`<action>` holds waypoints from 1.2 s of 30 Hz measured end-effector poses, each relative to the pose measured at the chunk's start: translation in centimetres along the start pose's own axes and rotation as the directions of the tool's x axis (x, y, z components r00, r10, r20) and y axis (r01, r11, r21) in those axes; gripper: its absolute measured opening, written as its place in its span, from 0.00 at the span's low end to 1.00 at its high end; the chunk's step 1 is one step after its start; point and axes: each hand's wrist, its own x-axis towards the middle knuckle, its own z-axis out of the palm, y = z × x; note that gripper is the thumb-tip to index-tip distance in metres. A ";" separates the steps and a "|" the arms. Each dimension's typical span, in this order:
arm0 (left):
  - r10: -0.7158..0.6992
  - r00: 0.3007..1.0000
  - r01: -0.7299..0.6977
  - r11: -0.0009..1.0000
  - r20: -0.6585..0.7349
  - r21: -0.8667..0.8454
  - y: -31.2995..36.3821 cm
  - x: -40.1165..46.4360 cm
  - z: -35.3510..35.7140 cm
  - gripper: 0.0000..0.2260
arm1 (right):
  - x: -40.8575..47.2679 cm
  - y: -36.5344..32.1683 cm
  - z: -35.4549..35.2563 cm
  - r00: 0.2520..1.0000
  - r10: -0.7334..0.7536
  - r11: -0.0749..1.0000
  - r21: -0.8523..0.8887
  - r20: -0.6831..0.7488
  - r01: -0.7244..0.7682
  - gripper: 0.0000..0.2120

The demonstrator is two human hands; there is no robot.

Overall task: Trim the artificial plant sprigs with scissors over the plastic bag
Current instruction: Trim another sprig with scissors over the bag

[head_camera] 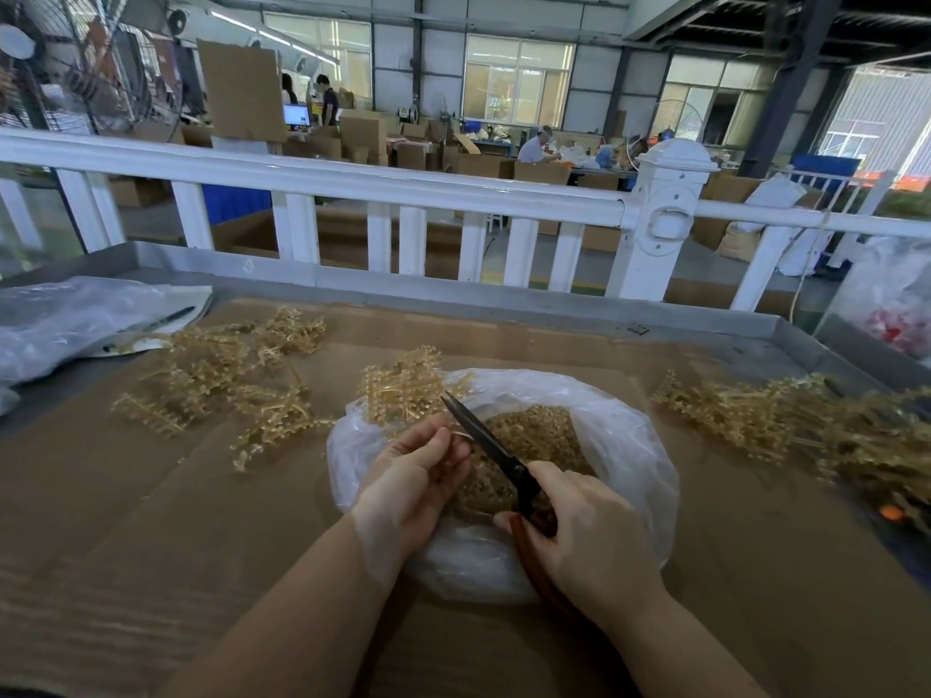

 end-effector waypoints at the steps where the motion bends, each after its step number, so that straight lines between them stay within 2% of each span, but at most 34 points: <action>1: 0.005 1.000 -0.005 1.000 -0.004 -0.003 0.0 0.0 0.0 0.09 | 0.0 0.0 0.0 1.000 0.002 1.000 -0.011 0.002 -0.001 0.23; 9: 0.017 0.999 -0.016 1.000 -0.030 0.020 0.0 0.0 0.2 0.08 | 0.0 0.3 0.1 0.996 0.008 1.000 -0.014 0.088 -0.007 0.28; 15: 0.007 0.999 -0.011 0.991 0.031 0.137 0.3 -0.4 0.5 0.08 | -0.2 -0.1 0.0 1.000 0.006 1.000 -0.009 -0.011 -0.006 0.26; 18: 0.006 1.000 -0.007 0.979 0.006 0.202 0.4 -0.6 0.7 0.10 | -0.3 -0.1 0.0 0.999 0.012 1.000 0.006 -0.036 -0.011 0.26; 25: 0.011 0.994 -0.005 0.998 -0.107 0.059 0.5 -0.2 1.2 0.10 | -0.3 0.0 -0.1 0.996 0.078 0.996 0.035 -0.051 -0.076 0.23; 29: -0.014 0.994 0.014 1.000 -0.107 0.002 0.3 0.0 1.0 0.08 | -0.2 0.1 -0.1 0.996 0.094 0.995 0.026 0.008 -0.094 0.25; 36: 0.025 0.998 -0.024 1.000 -0.059 0.017 -0.3 0.4 0.6 0.08 | 0.0 -0.3 -0.5 0.994 0.109 0.993 0.033 0.018 -0.109 0.25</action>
